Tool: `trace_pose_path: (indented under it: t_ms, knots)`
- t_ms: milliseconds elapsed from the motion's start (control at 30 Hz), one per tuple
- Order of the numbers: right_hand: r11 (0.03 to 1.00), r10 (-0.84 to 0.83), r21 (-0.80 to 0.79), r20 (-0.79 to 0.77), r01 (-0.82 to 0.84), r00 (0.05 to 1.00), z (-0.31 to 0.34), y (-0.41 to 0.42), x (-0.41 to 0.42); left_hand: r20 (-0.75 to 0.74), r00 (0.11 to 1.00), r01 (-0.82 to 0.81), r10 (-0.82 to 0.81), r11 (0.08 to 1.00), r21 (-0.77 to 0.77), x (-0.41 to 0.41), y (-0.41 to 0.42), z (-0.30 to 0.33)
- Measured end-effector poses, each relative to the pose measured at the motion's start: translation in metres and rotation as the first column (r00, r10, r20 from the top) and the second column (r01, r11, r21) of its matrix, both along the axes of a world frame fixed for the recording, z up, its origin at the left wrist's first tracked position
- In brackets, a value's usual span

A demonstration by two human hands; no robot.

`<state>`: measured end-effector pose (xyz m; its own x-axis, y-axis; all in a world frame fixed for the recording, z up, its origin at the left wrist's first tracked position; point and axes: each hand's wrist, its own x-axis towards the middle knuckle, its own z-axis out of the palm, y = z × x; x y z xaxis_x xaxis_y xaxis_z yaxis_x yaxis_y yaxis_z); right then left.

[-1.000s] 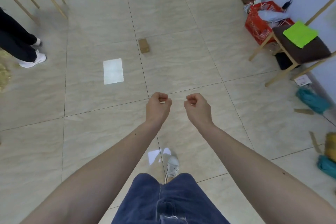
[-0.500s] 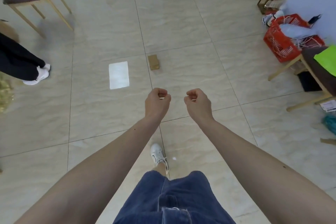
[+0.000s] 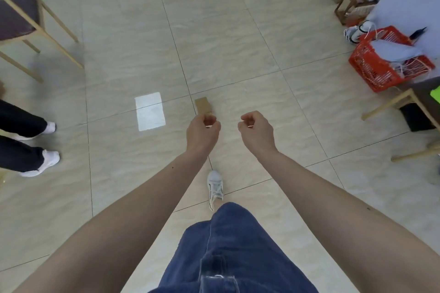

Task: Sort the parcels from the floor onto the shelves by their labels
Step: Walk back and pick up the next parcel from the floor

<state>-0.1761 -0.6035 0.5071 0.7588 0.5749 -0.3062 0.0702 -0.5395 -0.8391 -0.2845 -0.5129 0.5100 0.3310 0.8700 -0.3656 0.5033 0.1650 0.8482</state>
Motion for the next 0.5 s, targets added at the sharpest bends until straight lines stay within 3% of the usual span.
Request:
trace_pose_path:
  t_ms: [500]
  knots:
    - [0.994, -0.089, -0.064, -0.044, 0.086, 0.995, -0.004, 0.219, 0.069, -0.005, 0.994, 0.110, -0.110, 0.994, -0.029, 0.082, 0.238, 0.007]
